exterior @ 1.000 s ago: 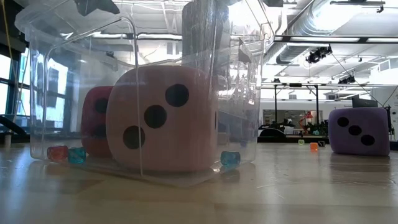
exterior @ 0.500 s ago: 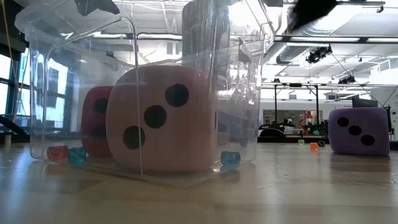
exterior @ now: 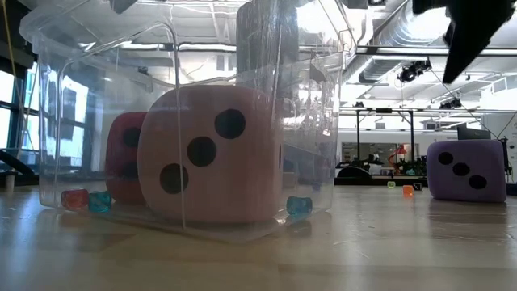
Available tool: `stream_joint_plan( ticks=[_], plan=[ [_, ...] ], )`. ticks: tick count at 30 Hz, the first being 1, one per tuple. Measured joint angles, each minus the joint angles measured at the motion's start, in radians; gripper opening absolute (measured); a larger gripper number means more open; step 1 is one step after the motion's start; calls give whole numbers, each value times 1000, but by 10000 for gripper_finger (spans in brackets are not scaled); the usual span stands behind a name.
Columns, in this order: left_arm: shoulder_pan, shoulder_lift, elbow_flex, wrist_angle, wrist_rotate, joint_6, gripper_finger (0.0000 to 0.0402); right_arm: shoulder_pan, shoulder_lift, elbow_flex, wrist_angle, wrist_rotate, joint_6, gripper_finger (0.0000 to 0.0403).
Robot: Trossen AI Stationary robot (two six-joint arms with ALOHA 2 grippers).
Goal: Pick & Place Dice
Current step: Put the big purple dice into the transparent bin
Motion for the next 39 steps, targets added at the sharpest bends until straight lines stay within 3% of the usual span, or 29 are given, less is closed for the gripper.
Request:
stream_joint_plan(
  ticks=[7, 16, 39],
  plan=[
    [0, 1, 0, 121, 0, 0, 186, -110, -106, -146, 75, -90, -93, 374],
    [0, 28, 0, 132, -1, 0, 186, -203, -140, -256, 89, -164, -153, 371],
    [0, 117, 0, 244, 6, -24, 186, -230, -134, -279, 226, -222, -257, 366]
  ],
)
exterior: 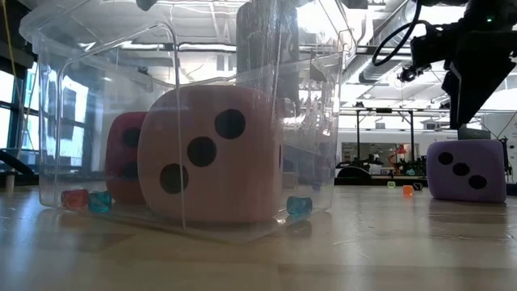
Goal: Pick & Place Dice
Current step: Put the big purple dice into the transparent bin
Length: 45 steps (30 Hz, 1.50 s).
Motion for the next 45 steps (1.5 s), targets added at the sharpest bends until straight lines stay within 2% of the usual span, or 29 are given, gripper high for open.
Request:
stream_joint_plan(
  ticks=[11, 21, 26, 35, 41, 45],
  plan=[
    [-26, -9, 0, -32, 0, -3, 186, 0, 0, 1, 7, 9, -2, 366],
    [-68, -101, 0, -129, 0, -75, 186, 0, 0, 1, -12, 48, 27, 367],
    [-85, -159, 0, -178, 0, -113, 186, 0, 1, 1, -12, 55, 35, 391],
    [-95, -243, 0, -268, 0, -115, 186, -1, 71, 1, -22, 71, 62, 399],
    [-95, -253, 0, -301, -1, -115, 186, 2, 111, 1, -19, 140, 22, 397],
    [-95, -249, 0, -312, -1, -115, 186, 2, 112, 1, -16, 145, 24, 398]
  ],
)
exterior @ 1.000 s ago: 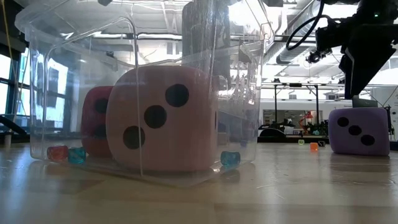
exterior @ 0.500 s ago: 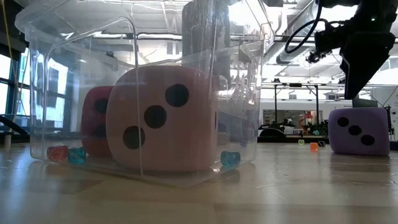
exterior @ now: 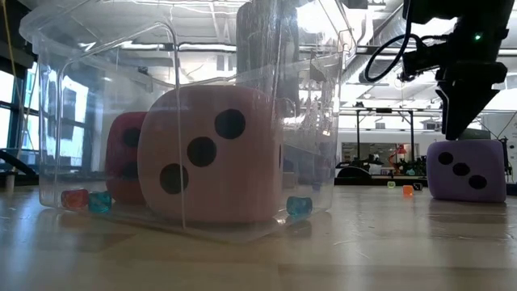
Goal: Pick & Place Dice
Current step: Put the big purple dice into the transparent bin
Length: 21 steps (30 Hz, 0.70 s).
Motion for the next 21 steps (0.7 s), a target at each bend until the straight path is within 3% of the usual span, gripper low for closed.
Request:
stream_joint_plan(
  ticks=[11, 21],
  plan=[
    [0, 1, 0, 1, -1, -34, 186, 1, -52, 0, -1, -33, -18, 399],
    [-21, 22, 0, 3, 16, -52, 186, 1, -51, 0, 61, -134, -76, 399]
  ],
)
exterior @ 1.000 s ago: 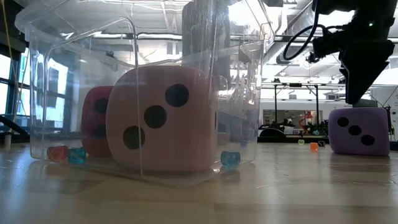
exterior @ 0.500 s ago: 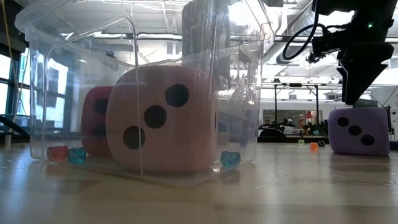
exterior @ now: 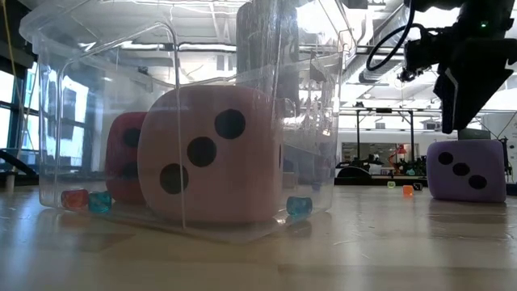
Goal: Pick & Place Dice
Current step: Put the big purple dice into the transparent bin
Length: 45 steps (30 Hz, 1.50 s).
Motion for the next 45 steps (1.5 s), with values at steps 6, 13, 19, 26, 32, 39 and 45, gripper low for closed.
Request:
stream_joint_plan(
  ticks=[6, 13, 19, 26, 32, 39, 45],
  plan=[
    [-22, 9, 0, 1, 0, -12, 186, 17, 0, -63, 13, 5, -1, 399],
    [-44, 10, 0, 1, 3, -12, 186, 19, -4, -151, 109, 10, 3, 399],
    [-44, 10, 0, 1, 3, -12, 186, 19, -2, -159, 136, -2, 35, 399],
    [-42, 28, 0, -3, 2, -11, 186, 11, 3, -271, 302, -113, 159, 399],
    [-41, 87, 0, 0, 2, -11, 186, -1, 2, -377, 472, -167, 109, 397],
    [-41, 155, 0, 10, 2, -11, 186, 54, 2, -383, 579, -96, 47, 367],
    [-46, 192, 0, 25, 1, -5, 186, 104, 0, -383, 861, -63, 14, 365]
  ],
)
